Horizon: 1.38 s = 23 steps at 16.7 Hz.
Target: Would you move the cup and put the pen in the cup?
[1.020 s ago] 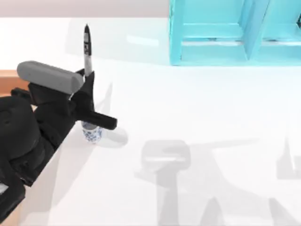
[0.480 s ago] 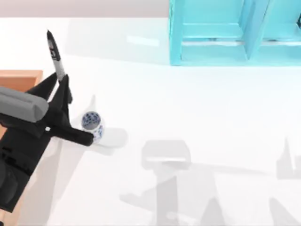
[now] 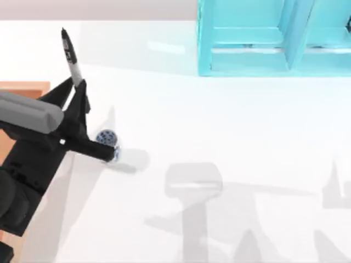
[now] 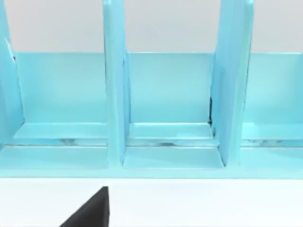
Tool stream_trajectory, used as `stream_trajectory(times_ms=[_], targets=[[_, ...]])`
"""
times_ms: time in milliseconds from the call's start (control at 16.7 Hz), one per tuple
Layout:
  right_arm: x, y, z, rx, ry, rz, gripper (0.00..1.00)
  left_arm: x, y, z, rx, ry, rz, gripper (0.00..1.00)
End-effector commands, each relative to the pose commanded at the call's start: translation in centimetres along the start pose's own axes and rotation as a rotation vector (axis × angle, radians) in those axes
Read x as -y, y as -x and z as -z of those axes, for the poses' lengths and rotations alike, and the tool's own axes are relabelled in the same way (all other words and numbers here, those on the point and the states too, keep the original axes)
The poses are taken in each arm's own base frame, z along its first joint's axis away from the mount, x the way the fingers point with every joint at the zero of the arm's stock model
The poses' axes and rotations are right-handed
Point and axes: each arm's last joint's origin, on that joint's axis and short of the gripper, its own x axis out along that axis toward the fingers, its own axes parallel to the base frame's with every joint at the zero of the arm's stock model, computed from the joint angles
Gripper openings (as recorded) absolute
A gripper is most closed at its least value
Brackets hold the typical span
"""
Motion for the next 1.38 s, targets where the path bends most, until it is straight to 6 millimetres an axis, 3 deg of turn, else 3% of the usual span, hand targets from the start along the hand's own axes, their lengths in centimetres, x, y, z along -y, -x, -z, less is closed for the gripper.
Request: stream_trajectory(times_ms=[360, 600, 1380], targets=[[0.0, 0.0, 0.0, 0.000, 0.000, 0.000, 1.00, -0.2, -2.5, 1.5, -0.014, -0.005, -0.009, 0.00], [0.0, 0.0, 0.0, 0.000, 0.000, 0.000, 1.00, -0.2, -2.6, 1.6, -0.012, -0.003, -0.009, 0.00], [0.0, 0.0, 0.0, 0.000, 0.000, 0.000, 1.00, -0.2, -2.6, 1.6, -0.012, -0.003, -0.009, 0.98]])
